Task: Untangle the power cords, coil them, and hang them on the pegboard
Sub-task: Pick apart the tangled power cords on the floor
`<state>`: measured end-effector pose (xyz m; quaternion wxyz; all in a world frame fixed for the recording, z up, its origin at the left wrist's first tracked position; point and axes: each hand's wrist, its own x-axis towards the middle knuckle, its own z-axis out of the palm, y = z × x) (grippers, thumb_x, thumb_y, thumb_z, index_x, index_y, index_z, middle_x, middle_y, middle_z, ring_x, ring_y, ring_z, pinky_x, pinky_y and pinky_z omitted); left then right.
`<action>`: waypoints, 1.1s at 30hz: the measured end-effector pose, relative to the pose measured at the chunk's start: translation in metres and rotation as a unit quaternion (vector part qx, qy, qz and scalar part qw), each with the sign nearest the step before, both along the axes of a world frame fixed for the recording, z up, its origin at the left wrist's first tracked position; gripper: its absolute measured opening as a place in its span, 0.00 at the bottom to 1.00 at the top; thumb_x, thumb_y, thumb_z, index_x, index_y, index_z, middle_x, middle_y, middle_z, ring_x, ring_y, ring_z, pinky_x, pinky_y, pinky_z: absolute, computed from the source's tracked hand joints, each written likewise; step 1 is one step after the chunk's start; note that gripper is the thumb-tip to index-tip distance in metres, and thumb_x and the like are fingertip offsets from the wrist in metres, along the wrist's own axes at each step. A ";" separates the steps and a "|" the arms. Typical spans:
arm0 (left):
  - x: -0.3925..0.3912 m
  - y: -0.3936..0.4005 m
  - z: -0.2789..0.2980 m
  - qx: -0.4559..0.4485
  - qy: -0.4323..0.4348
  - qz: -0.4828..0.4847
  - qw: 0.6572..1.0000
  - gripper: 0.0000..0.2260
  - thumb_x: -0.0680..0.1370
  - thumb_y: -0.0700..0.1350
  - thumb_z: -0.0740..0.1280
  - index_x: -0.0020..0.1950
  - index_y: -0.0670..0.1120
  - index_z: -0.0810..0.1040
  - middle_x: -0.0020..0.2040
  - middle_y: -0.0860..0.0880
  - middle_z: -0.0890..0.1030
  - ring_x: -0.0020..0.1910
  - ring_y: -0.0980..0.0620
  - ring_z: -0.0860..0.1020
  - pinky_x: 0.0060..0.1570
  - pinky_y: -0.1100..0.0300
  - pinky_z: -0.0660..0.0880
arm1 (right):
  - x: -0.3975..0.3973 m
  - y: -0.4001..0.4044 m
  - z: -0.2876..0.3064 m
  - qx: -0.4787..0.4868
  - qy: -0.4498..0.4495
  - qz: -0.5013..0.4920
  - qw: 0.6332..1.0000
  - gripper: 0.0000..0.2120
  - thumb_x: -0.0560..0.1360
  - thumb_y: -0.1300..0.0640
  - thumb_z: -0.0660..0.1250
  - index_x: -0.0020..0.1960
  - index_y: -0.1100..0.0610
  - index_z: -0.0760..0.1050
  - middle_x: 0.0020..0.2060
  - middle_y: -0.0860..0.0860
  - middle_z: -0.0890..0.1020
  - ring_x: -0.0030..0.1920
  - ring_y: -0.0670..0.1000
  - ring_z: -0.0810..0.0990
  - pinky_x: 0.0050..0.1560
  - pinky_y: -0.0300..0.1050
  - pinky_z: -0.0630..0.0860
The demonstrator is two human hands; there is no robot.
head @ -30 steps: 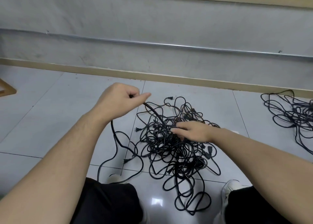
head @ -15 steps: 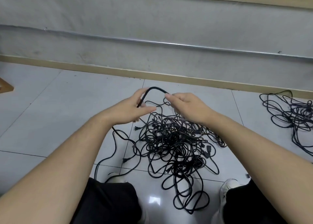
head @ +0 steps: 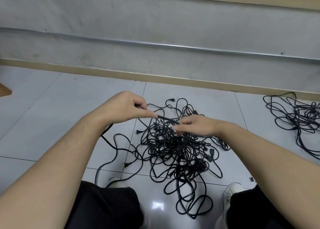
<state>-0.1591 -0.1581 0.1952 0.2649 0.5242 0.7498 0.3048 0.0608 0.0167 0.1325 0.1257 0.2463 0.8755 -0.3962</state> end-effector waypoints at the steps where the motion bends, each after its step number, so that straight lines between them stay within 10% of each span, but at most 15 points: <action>1: 0.000 -0.001 -0.002 0.000 0.010 0.015 1.000 0.22 0.65 0.64 0.77 0.32 0.46 0.79 0.27 0.54 0.68 0.27 0.56 0.63 0.29 0.63 0.58 | 0.001 0.004 -0.006 0.008 -0.012 0.002 1.000 0.33 0.69 0.22 0.62 0.43 0.53 0.77 0.36 0.47 0.76 0.38 0.47 0.73 0.46 0.47 0.69; 7: -0.009 -0.001 -0.002 -0.016 0.022 0.022 0.999 0.24 0.71 0.60 0.77 0.33 0.42 0.73 0.26 0.53 0.65 0.27 0.54 0.60 0.31 0.59 0.58 | 0.004 0.014 -0.022 0.121 -0.030 0.000 0.992 0.31 0.75 0.28 0.61 0.37 0.56 0.72 0.32 0.50 0.77 0.36 0.50 0.76 0.45 0.46 0.73; 12: -0.019 0.000 -0.014 -0.059 -0.002 -0.016 0.998 0.11 0.74 0.64 0.71 0.48 0.59 0.83 0.35 0.51 0.84 0.39 0.41 0.77 0.43 0.47 0.77 | -0.011 0.001 0.014 0.158 0.075 -0.044 0.984 0.31 0.81 0.32 0.56 0.36 0.58 0.76 0.24 0.44 0.76 0.27 0.39 0.74 0.41 0.43 0.74; 16: 0.008 0.010 -0.014 -0.009 -0.078 -0.066 0.995 0.12 0.77 0.65 0.68 0.57 0.63 0.80 0.35 0.56 0.80 0.38 0.54 0.77 0.40 0.52 0.79 | -0.023 -0.021 0.040 0.113 0.133 -0.059 0.983 0.30 0.79 0.32 0.57 0.37 0.58 0.74 0.24 0.42 0.73 0.25 0.42 0.69 0.37 0.44 0.70; 26: 0.019 0.019 0.001 0.176 -0.091 0.059 0.978 0.19 0.79 0.45 0.74 0.31 0.47 0.70 0.22 0.58 0.63 0.23 0.58 0.59 0.25 0.68 0.59 | -0.002 -0.005 -0.012 0.079 0.002 0.026 0.996 0.28 0.73 0.26 0.63 0.43 0.53 0.75 0.37 0.49 0.80 0.39 0.49 0.79 0.54 0.50 0.78; 33: -0.026 -0.003 -0.032 0.047 0.027 0.125 0.991 0.17 0.79 0.56 0.72 0.36 0.47 0.76 0.24 0.57 0.68 0.26 0.56 0.64 0.33 0.58 0.62 | 0.015 0.022 -0.020 0.082 0.022 -0.057 0.995 0.24 0.82 0.38 0.59 0.42 0.59 0.73 0.36 0.50 0.76 0.37 0.48 0.73 0.43 0.44 0.71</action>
